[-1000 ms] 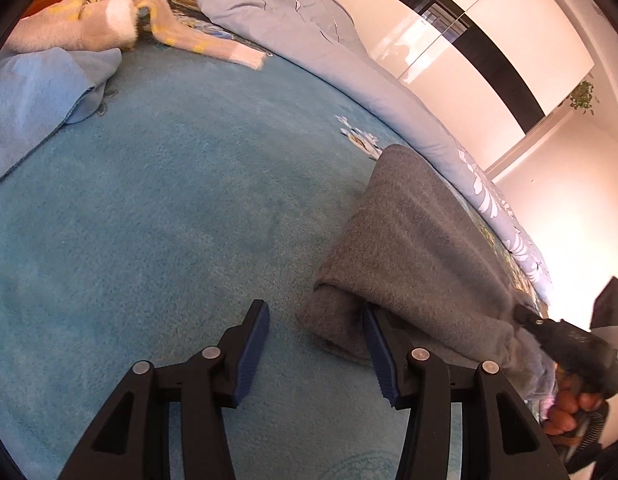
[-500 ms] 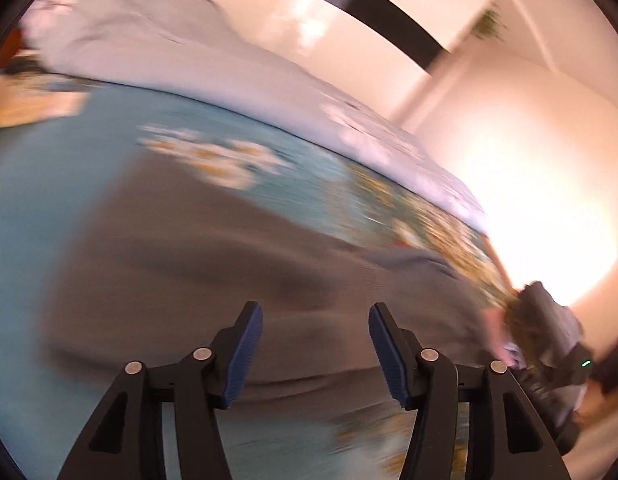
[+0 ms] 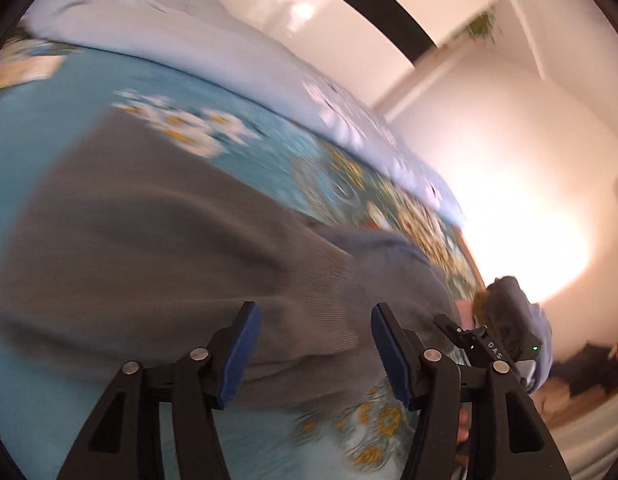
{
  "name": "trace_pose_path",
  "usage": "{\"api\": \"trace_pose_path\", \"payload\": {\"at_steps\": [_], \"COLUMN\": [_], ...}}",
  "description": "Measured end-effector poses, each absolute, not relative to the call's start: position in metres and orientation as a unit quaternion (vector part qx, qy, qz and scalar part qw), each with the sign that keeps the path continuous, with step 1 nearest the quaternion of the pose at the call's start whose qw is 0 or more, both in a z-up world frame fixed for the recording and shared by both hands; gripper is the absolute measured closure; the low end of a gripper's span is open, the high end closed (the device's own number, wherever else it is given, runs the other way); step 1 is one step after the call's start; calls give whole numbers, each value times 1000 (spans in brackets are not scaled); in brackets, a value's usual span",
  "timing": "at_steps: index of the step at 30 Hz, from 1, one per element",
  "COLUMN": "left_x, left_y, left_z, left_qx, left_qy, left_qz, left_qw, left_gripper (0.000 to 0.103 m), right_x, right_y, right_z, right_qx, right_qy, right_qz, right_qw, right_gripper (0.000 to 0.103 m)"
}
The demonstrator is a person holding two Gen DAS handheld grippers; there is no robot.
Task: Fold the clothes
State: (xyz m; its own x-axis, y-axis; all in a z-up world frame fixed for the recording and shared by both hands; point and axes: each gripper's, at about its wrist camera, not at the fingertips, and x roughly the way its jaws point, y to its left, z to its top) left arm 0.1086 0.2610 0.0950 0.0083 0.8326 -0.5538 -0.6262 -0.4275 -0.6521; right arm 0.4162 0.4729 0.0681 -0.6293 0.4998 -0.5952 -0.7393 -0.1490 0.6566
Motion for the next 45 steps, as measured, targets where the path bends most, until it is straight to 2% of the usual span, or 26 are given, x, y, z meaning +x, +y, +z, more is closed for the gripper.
{"api": "trace_pose_path", "payload": {"at_steps": [4,6,7,10,11,14,19,22,25,30,32,37,43,45], "left_x": [78,67,62,48,44,32,25,23,21,19,19,19,27,29], "left_y": [200,172,160,128,119,96,79,71,52,39,37,50,79,87], "left_z": [87,84,82,75,72,61,57,59,59,54,53,52,59,62], "left_qx": [-485,-484,-483,-484,-485,-491,-493,-490,-488,-498,-498,-500,-491,-487], "left_qy": [-152,-169,-175,-190,-198,-226,-241,-242,-238,-233,-228,-235,-233,-234], "left_qz": [720,729,733,742,743,739,736,737,743,751,753,748,732,726], "left_qw": [473,454,446,423,417,401,398,398,390,366,363,369,411,425], "left_gripper": [38,37,37,37,37,37,37,37,37,37,37,37,37,37], "right_x": [412,405,402,392,386,352,265,209,159,95,87,98,117,126], "right_y": [485,489,491,497,495,474,391,331,281,233,220,211,217,210], "right_z": [72,78,81,91,105,159,237,248,225,135,116,121,115,113], "right_qx": [-117,-135,-144,-171,-176,-189,-213,-229,-269,-388,-408,-390,-397,-387], "right_qy": [512,501,496,479,461,379,179,85,23,-15,-40,-56,-20,-12], "right_qz": [740,739,738,736,744,783,862,892,904,888,880,887,906,913], "right_qw": [421,429,434,446,451,456,423,380,332,246,242,242,145,126], "right_gripper": [33,49,62,78,79,80,80,79,80,80,80,75,47,47]}}
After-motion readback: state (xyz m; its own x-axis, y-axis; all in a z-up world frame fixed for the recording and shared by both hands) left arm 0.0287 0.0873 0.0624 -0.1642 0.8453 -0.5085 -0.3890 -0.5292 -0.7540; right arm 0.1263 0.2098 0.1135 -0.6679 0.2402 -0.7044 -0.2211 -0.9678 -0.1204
